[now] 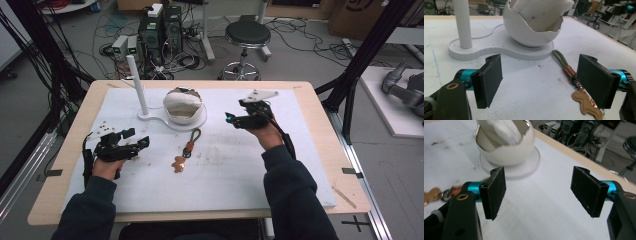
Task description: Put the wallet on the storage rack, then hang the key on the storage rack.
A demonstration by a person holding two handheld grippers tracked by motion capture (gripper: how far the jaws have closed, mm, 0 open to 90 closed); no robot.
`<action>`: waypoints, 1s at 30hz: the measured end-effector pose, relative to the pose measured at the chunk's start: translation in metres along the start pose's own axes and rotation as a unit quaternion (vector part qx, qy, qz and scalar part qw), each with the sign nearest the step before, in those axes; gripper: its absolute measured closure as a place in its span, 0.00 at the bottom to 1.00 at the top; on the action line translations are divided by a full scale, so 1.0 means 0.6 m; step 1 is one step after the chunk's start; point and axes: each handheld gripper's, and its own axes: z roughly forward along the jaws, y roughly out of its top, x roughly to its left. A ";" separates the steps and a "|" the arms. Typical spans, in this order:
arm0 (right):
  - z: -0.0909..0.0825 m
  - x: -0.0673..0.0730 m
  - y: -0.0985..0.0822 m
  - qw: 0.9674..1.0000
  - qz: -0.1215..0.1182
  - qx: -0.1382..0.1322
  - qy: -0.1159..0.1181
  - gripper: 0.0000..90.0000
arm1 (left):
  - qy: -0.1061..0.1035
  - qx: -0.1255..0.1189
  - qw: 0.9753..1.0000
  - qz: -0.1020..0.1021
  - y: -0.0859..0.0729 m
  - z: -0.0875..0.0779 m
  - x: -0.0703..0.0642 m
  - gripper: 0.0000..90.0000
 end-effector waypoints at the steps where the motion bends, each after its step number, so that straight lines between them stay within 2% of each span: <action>1: -0.012 -0.005 -0.017 1.000 0.010 -0.002 -0.002 0.31 | 0.001 -0.002 1.000 0.001 0.000 0.000 0.000 0.22; 2: -0.023 -0.008 -0.036 1.000 0.024 -0.002 -0.006 0.31 | 0.001 -0.002 1.000 0.001 0.000 0.000 0.000 0.22; 3: -0.023 -0.008 -0.036 1.000 0.024 -0.002 -0.006 0.31 | 0.003 -0.001 1.000 0.002 0.000 0.000 -0.001 0.22; 4: -0.045 -0.015 -0.074 0.999 0.047 0.000 -0.014 0.31 | 0.004 -0.001 1.000 0.003 0.000 0.000 -0.002 0.22; 5: -0.045 -0.015 -0.074 0.999 0.047 0.000 -0.014 0.31 | 0.005 -0.002 1.000 0.002 0.000 0.001 -0.002 0.22; 6: -0.053 -0.019 -0.091 0.998 0.056 0.005 -0.016 0.31 | 0.004 -0.001 1.000 0.001 -0.001 0.001 -0.003 0.22; 7: -0.070 -0.023 -0.121 0.997 0.070 0.011 -0.026 0.31 | 0.005 0.000 1.000 0.000 -0.002 0.002 -0.004 0.22; 11: -0.086 -0.029 -0.152 0.995 0.088 0.010 -0.036 0.30 | 0.002 0.006 1.000 0.001 -0.005 0.006 -0.008 0.23; 14: -0.091 -0.034 -0.156 0.995 0.091 0.009 -0.041 0.30 | 0.003 0.008 1.000 0.006 -0.004 0.007 -0.011 0.23; 20: -0.092 -0.028 -0.153 0.996 0.080 0.009 -0.045 0.30 | 0.001 0.011 1.000 0.005 -0.006 0.009 -0.014 0.23; 27: -0.093 -0.030 -0.155 0.995 0.086 0.007 -0.051 0.30 | 0.000 0.012 1.000 0.003 -0.006 0.009 -0.014 0.23; 30: -0.092 -0.029 -0.158 0.995 0.081 0.009 -0.050 0.30 | -0.001 0.014 1.000 0.003 -0.007 0.011 -0.017 0.24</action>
